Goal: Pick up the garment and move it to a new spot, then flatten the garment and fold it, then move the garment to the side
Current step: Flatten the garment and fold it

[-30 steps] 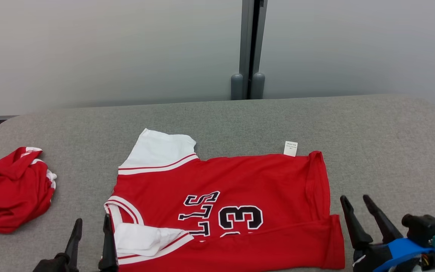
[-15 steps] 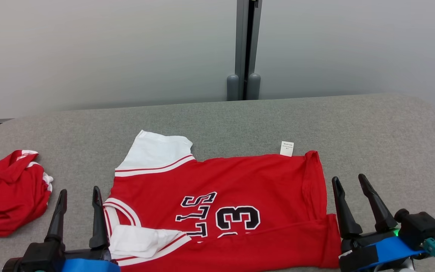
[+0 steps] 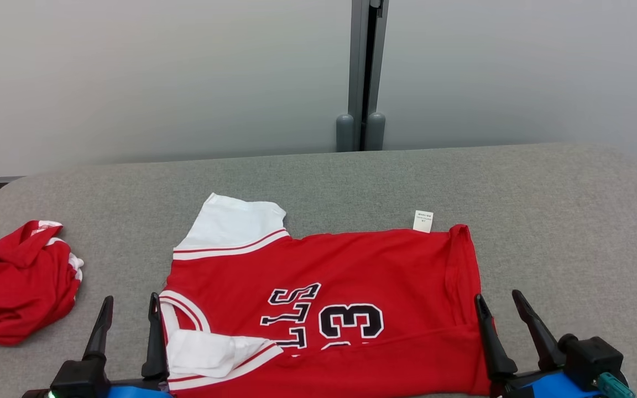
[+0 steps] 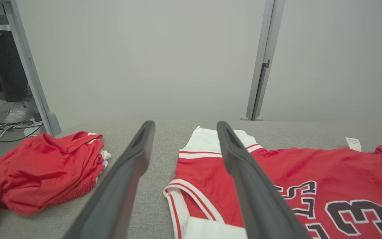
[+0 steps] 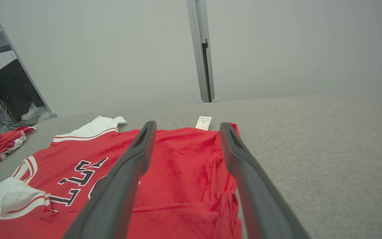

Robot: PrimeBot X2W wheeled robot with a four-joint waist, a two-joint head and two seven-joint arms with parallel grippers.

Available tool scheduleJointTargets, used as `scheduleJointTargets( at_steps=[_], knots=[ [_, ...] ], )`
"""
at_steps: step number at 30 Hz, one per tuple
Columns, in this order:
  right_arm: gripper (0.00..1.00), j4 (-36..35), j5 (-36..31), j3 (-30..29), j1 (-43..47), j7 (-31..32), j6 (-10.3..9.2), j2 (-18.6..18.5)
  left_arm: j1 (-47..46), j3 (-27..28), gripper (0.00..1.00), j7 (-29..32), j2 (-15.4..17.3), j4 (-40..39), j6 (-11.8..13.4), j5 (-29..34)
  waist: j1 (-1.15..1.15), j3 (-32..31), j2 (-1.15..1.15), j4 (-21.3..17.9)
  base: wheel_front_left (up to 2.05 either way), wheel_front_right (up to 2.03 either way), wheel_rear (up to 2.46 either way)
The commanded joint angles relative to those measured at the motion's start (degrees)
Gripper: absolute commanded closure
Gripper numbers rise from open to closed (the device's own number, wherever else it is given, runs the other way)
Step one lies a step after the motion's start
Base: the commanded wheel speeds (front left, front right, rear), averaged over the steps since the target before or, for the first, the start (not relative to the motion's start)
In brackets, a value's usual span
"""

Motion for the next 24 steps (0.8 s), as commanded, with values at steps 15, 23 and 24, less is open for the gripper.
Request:
scheduleJointTargets(
  at_steps=[15,23,24],
  knots=[
    [0.00,1.60,-2.74,-0.91,1.28,-0.19,0.03,1.07,-1.01,1.22,0.00,-0.14,-0.08,2.44,-0.55,0.75,0.00,-0.20,0.00,0.23,0.00,0.00,0.00],
    [0.00,2.25,-3.07,-0.68,0.95,-0.19,0.03,1.14,-0.48,1.20,0.00,-0.14,-0.10,2.58,-0.46,0.98,0.00,-0.37,0.00,0.03,0.00,0.00,0.00],
    [0.00,2.27,-3.10,-0.63,0.87,-0.19,0.03,1.14,-0.47,1.23,0.00,-0.14,-0.11,2.68,-0.46,0.95,0.00,-0.38,0.00,-0.02,0.00,0.00,0.00]
  ],
)
